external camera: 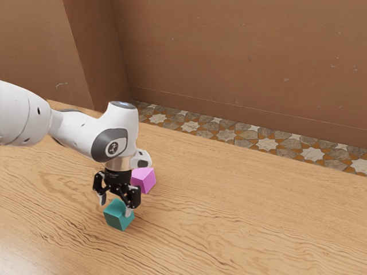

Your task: Pick up the blue block with one arm, and put the blue block on the pink block with one arm

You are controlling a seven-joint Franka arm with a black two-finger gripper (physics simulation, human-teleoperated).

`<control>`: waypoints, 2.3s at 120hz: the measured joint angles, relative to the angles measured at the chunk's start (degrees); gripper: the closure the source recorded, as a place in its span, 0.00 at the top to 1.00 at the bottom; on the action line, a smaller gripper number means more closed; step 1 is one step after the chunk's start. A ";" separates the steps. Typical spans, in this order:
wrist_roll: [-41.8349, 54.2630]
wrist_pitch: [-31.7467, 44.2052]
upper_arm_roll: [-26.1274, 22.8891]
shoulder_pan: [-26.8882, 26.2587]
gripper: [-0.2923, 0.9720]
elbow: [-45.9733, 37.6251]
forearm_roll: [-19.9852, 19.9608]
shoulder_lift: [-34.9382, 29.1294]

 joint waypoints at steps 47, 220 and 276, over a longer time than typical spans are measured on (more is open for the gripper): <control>-0.34 3.22 0.73 0.25 0.76 0.06 -4.13 4.96; 7.75 -4.78 -2.88 9.95 0.52 27.77 -4.47 14.73; 9.62 -5.78 -4.46 10.76 0.62 31.73 -5.75 18.72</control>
